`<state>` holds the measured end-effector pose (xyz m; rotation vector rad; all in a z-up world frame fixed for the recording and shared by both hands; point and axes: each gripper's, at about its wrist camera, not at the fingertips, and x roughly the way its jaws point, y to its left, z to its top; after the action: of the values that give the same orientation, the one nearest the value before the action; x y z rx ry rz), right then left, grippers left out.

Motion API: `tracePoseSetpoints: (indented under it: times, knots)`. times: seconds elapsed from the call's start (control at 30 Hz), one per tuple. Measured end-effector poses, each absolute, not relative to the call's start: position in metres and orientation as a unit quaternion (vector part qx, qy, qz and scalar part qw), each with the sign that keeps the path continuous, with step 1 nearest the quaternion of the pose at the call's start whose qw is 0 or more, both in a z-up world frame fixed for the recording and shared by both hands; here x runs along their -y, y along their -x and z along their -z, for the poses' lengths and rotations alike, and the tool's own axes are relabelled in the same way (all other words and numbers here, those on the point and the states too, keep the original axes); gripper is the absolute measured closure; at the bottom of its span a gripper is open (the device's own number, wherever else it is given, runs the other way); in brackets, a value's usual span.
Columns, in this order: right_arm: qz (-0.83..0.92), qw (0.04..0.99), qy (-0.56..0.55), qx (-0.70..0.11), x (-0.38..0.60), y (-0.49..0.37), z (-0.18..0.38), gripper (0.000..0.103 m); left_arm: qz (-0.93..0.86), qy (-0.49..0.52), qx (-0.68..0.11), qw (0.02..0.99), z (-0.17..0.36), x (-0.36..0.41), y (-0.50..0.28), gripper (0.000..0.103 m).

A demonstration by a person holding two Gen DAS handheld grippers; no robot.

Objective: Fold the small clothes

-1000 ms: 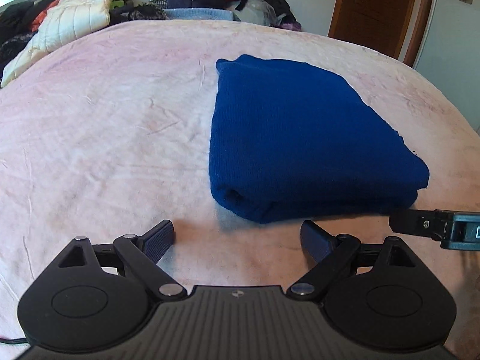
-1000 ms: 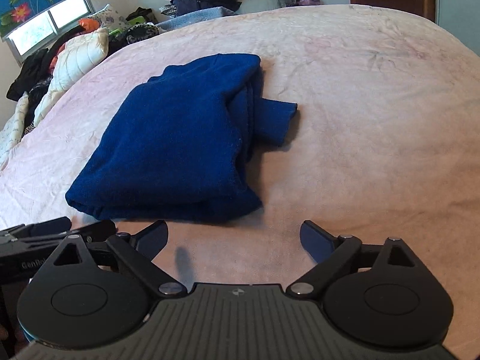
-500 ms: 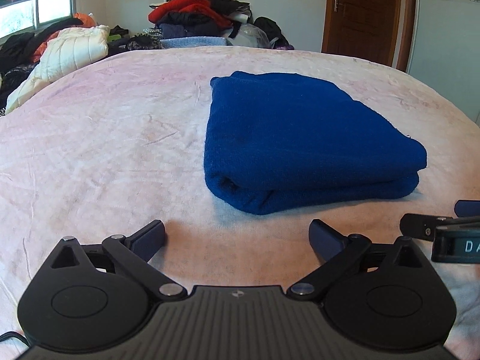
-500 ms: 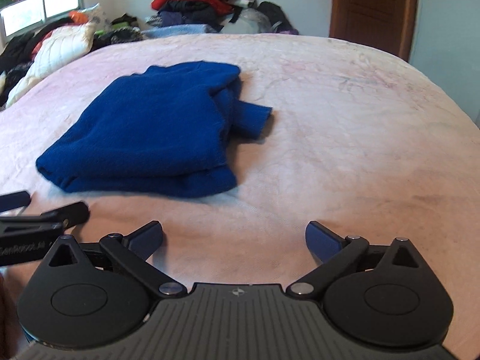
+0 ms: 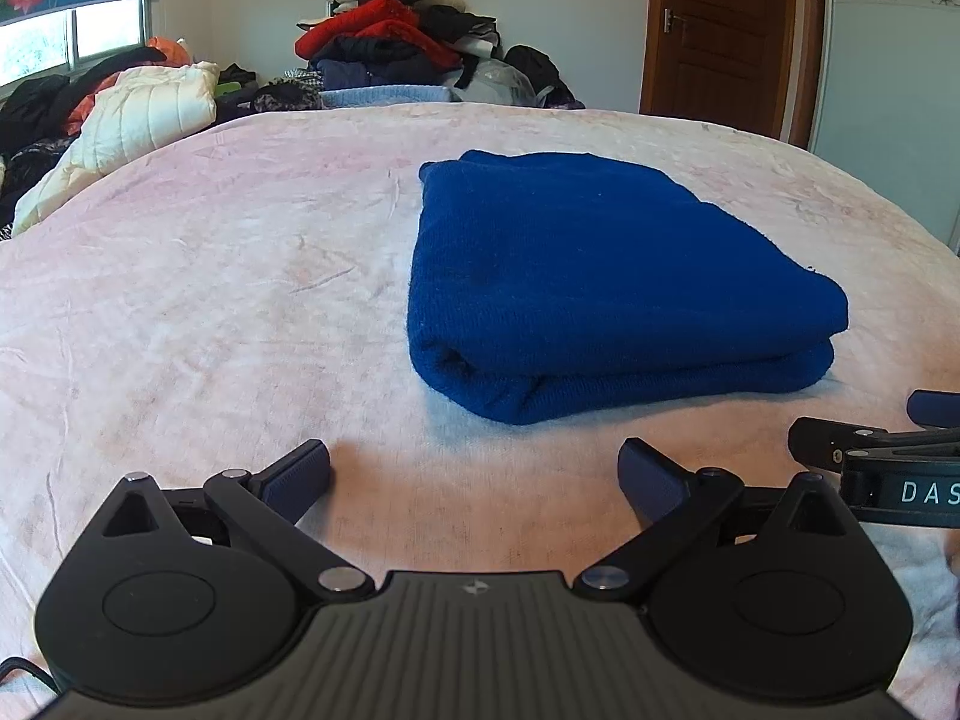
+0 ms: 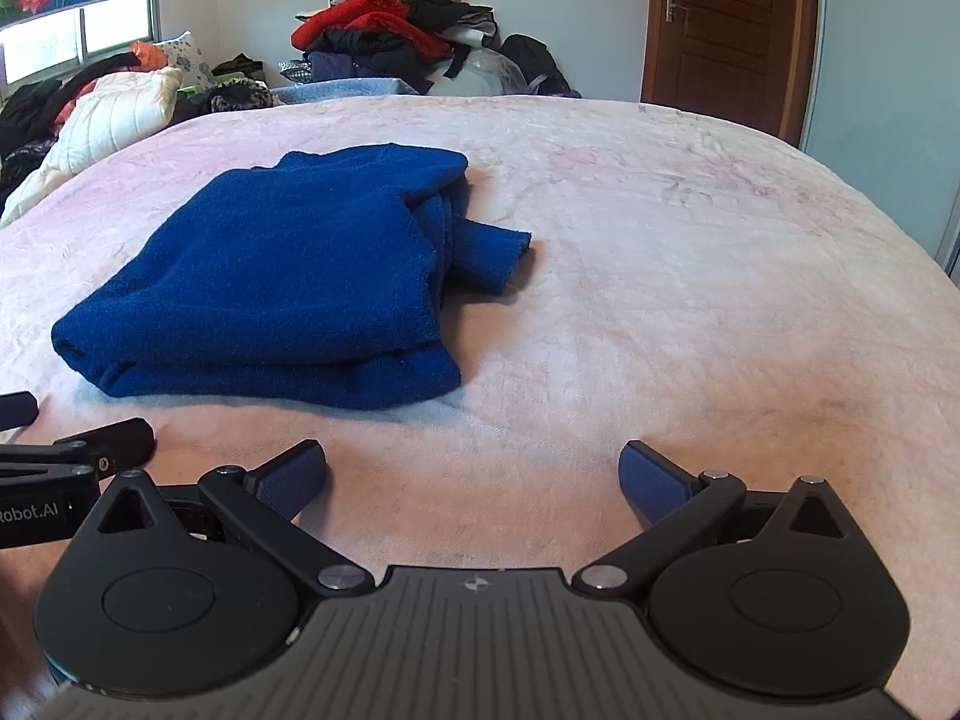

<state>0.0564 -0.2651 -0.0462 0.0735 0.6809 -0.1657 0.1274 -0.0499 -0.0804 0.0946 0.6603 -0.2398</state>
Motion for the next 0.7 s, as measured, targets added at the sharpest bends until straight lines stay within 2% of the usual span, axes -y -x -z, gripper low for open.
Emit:
tracePoseSetpoints:
  times: [0.7]
  knots:
    - [0.081, 0.939, -0.035, -0.332, 0.2645, -0.0576, 0.0484, 0.001, 0.118, -0.045, -0.319, 0.939, 0.0825, 0.0498, -0.1277, 0.0]
